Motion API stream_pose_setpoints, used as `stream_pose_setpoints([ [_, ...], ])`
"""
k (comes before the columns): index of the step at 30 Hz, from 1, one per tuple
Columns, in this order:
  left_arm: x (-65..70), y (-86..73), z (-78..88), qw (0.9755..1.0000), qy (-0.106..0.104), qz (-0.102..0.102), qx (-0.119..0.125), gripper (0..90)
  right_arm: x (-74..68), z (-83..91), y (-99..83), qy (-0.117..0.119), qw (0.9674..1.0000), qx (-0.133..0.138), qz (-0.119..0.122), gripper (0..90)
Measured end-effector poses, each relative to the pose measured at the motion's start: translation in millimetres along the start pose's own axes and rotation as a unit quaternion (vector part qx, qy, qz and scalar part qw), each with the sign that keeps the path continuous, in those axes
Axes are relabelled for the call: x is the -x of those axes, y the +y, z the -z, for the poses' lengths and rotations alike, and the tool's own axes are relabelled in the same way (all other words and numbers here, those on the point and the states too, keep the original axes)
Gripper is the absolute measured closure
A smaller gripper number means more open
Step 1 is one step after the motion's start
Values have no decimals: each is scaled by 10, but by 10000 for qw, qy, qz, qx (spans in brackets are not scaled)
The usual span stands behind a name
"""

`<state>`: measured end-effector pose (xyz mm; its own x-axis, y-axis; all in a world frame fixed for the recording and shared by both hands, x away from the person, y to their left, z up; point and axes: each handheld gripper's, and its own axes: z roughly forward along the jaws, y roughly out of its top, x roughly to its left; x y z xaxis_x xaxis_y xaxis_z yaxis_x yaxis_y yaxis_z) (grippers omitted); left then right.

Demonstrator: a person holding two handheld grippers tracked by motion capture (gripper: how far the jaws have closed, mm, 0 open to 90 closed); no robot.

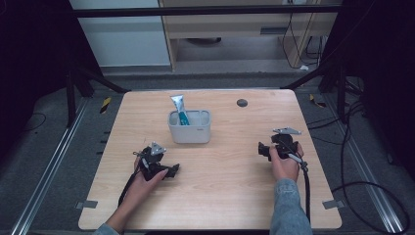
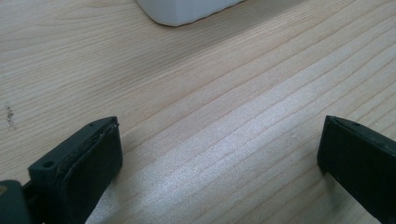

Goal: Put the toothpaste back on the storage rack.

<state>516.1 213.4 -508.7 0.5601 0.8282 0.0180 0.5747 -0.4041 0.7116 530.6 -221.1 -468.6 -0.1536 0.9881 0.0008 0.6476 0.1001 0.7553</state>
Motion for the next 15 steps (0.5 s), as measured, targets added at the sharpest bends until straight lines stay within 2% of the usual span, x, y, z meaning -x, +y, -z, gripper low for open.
stream_pose_setpoints([
  [5,0,0,0,10000,0,-1,0,0,66,-68,-78,-110,9998,133,-42,131],
  [10,0,0,0,10000,-1,1,2,0,117,-151,-129,-142,9996,62,-222,117],
  [14,0,0,0,10000,-1,0,1,0,118,-202,-144,-161,9994,66,-284,110],
  [15,0,0,0,10000,-1,1,1,0,124,-214,-147,-182,9995,76,-228,111],
])
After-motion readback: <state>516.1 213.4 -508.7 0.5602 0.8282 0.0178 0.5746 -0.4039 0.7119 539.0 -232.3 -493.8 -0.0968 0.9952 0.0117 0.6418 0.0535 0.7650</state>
